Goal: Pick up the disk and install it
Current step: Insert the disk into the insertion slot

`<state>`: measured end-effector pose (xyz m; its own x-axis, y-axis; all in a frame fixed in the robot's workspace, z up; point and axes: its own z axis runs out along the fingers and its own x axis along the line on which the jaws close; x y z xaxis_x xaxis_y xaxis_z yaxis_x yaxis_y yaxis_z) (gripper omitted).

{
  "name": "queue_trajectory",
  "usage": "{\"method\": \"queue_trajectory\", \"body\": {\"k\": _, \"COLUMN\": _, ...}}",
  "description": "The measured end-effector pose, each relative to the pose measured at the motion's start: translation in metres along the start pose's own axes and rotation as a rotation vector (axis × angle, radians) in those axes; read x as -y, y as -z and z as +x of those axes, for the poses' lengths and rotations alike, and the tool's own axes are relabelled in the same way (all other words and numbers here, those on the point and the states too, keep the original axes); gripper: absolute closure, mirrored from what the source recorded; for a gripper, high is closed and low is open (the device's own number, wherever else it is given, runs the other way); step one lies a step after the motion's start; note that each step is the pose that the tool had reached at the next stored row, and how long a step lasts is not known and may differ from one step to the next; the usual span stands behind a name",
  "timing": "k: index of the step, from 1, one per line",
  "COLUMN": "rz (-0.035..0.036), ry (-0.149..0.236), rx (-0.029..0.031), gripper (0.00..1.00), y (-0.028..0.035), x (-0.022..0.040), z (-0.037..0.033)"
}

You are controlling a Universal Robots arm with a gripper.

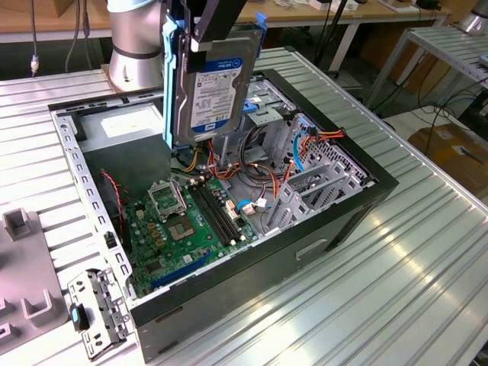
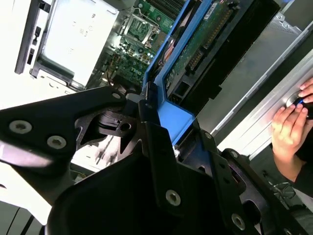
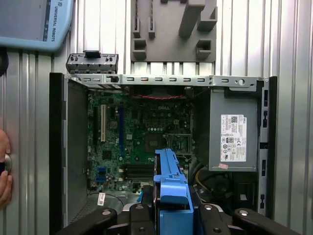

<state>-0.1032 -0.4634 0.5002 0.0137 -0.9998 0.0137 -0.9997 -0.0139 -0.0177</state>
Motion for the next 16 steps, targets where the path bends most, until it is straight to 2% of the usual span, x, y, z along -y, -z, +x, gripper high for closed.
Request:
{"method": "queue_trajectory", "body": {"k": 3, "rz": 0.0000, "ry": 0.000, "rx": -0.0006, "gripper": 0.63, "y": -0.0003, "x": 0.0003, "z": 0.0070}}
{"method": "queue_trajectory", "body": {"k": 4, "rz": 0.0000, "ry": 0.000, "rx": -0.0011, "gripper": 0.63, "y": -0.0006, "x": 0.0007, "z": 0.0132}}
{"method": "queue_trajectory", "body": {"k": 6, "rz": -0.0001, "ry": 0.000, "rx": -0.0013, "gripper": 0.63, "y": -0.0010, "x": 0.0012, "z": 0.0206}}
{"method": "queue_trajectory", "body": {"k": 11, "rz": -0.0001, "ry": -0.001, "rx": -0.0018, "gripper": 0.63, "y": -0.0016, "x": 0.0034, "z": 0.0305}}
{"method": "queue_trajectory", "body": {"k": 15, "rz": -0.0001, "ry": -0.001, "rx": -0.0024, "gripper": 0.63, "y": -0.0023, "x": 0.0130, "z": 0.0335}}
{"method": "queue_trajectory", "body": {"k": 16, "rz": -0.0001, "ry": -0.001, "rx": -0.0025, "gripper": 0.63, "y": -0.0025, "x": 0.0195, "z": 0.0339}}
